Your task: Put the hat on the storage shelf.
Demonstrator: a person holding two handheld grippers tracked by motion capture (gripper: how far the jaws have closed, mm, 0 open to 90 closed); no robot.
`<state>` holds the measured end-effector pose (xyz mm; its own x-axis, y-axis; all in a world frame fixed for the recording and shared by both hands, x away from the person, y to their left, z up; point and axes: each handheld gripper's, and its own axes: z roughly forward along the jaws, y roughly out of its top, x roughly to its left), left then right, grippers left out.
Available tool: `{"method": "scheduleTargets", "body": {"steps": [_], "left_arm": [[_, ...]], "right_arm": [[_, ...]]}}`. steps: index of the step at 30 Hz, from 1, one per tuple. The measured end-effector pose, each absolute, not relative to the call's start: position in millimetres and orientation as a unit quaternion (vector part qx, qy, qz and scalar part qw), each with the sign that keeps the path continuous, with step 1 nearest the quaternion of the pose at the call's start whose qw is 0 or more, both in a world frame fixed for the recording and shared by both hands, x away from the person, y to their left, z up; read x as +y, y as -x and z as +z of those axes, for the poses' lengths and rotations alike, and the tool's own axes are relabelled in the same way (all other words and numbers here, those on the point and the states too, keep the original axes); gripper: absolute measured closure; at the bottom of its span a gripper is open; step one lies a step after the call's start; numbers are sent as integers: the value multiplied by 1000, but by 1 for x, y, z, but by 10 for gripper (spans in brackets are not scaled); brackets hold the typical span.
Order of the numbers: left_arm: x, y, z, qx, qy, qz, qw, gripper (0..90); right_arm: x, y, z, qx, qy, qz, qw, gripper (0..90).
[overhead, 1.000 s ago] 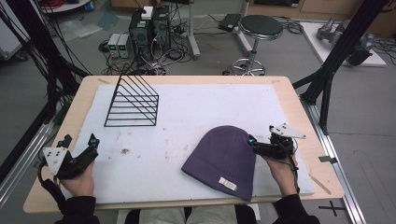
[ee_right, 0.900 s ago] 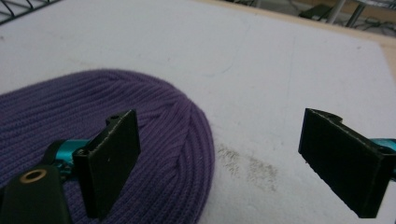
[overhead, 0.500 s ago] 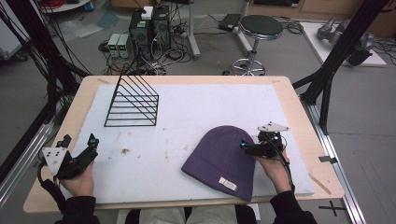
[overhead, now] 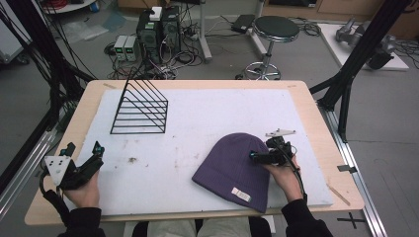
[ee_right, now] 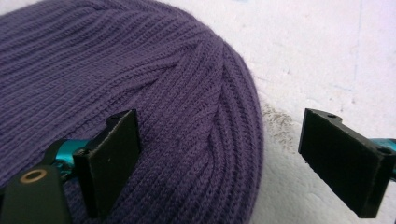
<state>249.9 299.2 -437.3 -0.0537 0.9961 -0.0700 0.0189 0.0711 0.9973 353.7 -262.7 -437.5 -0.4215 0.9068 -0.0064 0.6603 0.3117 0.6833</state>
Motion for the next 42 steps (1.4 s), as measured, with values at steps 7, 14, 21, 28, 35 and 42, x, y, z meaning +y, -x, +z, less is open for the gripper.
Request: {"method": "scheduleTargets", "body": {"steps": [7, 14, 21, 28, 35, 42], "left_arm": [[300, -249, -437, 537, -472, 494, 494, 220], [299, -250, -437, 537, -473, 493, 495, 222], [299, -250, -437, 536, -472, 491, 499, 222], [298, -251, -437, 535, -475, 488, 501, 222], [299, -252, -437, 536, -474, 487, 502, 222], [299, -251, -437, 536, -473, 486, 502, 223]], "right_arm": [[-257, -357, -440, 780, -518, 296, 191, 121], [-254, -357, -441, 768, -544, 291, 173, 147], [-253, -355, -438, 768, -543, 296, 166, 298], [-255, -353, -437, 760, -542, 329, 143, 645], [-255, -352, -435, 757, -530, 352, 146, 758], [-255, -352, -435, 758, -520, 367, 147, 766]]}}
